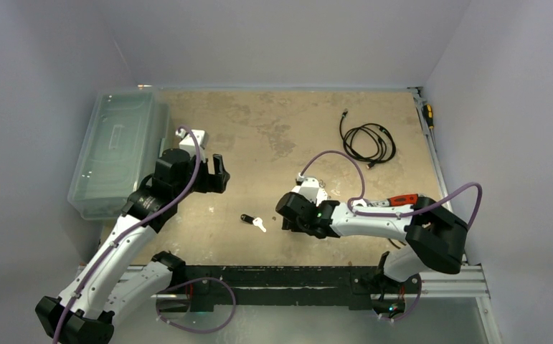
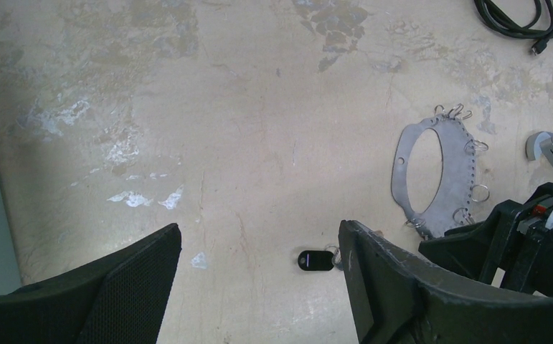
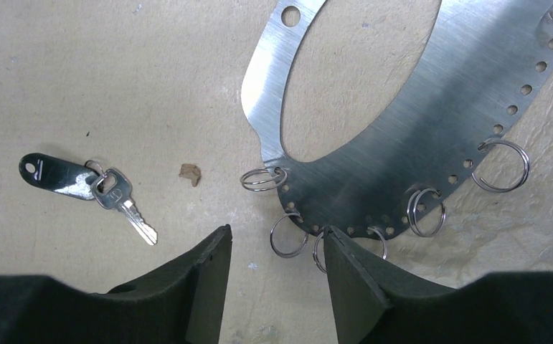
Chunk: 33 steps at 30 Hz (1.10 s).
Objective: Put the keys on the keyring
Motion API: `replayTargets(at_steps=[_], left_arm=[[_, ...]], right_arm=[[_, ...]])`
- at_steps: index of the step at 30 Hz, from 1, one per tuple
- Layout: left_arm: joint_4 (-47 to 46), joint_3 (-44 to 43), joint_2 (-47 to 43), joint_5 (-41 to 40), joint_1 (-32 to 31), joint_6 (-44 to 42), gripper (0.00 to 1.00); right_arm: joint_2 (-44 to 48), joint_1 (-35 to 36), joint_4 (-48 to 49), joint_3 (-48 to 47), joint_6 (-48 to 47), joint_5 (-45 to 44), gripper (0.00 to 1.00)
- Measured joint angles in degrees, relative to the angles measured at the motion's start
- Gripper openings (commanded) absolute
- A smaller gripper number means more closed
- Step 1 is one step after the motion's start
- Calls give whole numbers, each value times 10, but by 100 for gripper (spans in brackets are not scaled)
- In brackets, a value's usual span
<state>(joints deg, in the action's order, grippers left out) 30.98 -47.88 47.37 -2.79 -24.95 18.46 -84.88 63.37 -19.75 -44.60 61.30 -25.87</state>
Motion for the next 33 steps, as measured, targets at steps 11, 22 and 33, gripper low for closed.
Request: replayTargets(at_steps=[11, 22, 33], left_arm=[[0, 0, 8, 2, -2, 0, 81], [-5, 5, -2, 11, -2, -3, 85], [-7, 7, -9, 13, -2, -11, 86]], right_arm=[[24, 0, 57, 7, -181, -12, 67], [228, -21, 215, 120, -469, 128, 62], [87, -42, 92, -43, -615, 243, 67]])
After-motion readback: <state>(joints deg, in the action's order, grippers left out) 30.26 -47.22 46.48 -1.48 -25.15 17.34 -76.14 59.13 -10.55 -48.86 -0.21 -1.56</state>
